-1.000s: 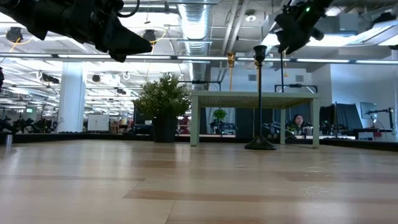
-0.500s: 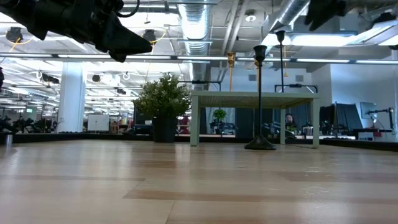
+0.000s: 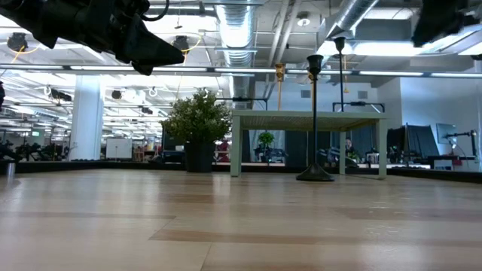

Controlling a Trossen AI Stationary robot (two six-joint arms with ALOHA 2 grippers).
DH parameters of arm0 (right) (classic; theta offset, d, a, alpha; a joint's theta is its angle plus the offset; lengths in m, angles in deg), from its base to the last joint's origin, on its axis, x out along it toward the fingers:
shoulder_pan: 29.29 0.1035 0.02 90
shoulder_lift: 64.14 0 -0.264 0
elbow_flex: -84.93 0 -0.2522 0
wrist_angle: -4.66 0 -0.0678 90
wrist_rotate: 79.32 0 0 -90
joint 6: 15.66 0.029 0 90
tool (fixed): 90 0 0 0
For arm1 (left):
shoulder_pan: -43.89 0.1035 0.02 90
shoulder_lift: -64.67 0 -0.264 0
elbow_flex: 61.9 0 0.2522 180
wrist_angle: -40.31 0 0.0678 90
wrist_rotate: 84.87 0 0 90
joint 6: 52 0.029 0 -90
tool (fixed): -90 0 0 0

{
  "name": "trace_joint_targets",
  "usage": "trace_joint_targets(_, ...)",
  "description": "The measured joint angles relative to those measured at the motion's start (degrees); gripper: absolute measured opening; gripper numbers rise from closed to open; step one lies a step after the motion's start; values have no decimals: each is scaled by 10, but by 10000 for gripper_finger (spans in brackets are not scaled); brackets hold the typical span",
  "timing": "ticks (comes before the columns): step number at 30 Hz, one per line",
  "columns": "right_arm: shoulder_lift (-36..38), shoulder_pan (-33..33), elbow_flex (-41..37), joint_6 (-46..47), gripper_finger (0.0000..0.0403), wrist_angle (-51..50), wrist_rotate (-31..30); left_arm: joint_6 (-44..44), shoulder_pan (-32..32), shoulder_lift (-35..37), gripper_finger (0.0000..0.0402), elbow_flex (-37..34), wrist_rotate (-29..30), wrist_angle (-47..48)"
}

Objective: Pick & Place candle stick holders
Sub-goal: Put the top black candle holder on the shelf

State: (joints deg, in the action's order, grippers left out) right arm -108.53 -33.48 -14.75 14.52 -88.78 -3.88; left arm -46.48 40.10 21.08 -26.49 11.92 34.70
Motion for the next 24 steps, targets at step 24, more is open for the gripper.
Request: trace_joint_targets(24,156,238,-341,-142,107,538,-128,2,0,-161,95,10,-12,-229)
